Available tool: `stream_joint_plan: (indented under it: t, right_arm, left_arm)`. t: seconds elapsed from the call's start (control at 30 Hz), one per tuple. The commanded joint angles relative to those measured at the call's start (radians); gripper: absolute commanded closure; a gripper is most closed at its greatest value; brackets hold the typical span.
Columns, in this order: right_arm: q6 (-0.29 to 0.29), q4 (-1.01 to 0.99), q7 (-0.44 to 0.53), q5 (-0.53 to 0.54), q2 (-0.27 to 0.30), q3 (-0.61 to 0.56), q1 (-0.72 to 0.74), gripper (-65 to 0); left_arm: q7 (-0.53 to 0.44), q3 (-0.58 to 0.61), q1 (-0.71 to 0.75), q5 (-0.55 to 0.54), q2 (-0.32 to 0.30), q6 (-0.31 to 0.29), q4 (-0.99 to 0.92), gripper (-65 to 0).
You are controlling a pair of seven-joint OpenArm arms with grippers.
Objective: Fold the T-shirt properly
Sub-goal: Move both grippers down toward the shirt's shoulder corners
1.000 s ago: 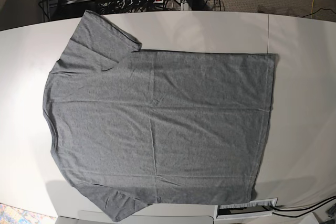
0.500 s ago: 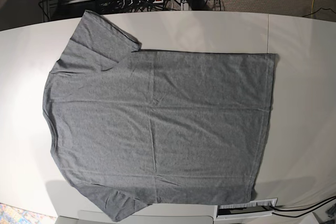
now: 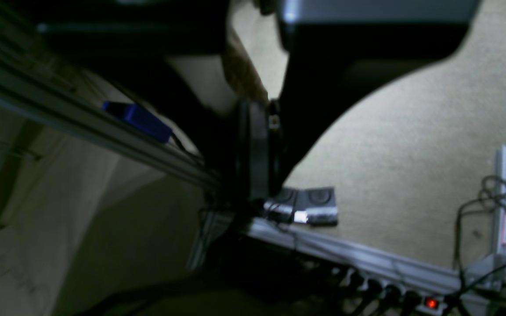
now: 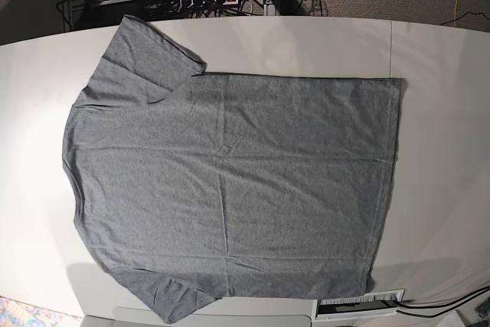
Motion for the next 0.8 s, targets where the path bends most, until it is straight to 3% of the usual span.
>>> stream_joint_plan:
  t: [0.0, 0.3, 0.6, 0.67, 0.77]
  right_arm:
    - [-0.007, 0.029, 0.001, -0.027, 0.008, 0.013, -0.025, 0.0]
    - [-0.007, 0.205, -0.068, -0.123, 0.028, 0.023, -0.046, 0.0]
    - [-0.001, 0.453, -0.183, -0.214, 0.027, 0.027, -0.046, 0.0]
    - [0.035, 0.516, -0.200, -0.221, 0.028, 0.027, -0.045, 0.0]
    - [0.138, 0.577, -0.223, -0.225, 0.027, 0.027, -0.034, 0.0]
  left_arm:
    - [-0.008, -0.010, 0.034, 0.017, -0.006, -0.001, 0.045, 0.0]
    - [0.148, -0.012, 0.061, 0.119, -0.013, -0.002, 0.341, 0.0]
    - [0.193, -0.012, 0.057, 0.258, -0.122, -0.002, 0.475, 0.0]
    - [0.192, -0.012, 0.037, 0.278, -0.142, -0.002, 0.475, 0.0]
    - [0.169, -0.012, -0.024, 0.323, -0.175, -0.001, 0.475, 0.0]
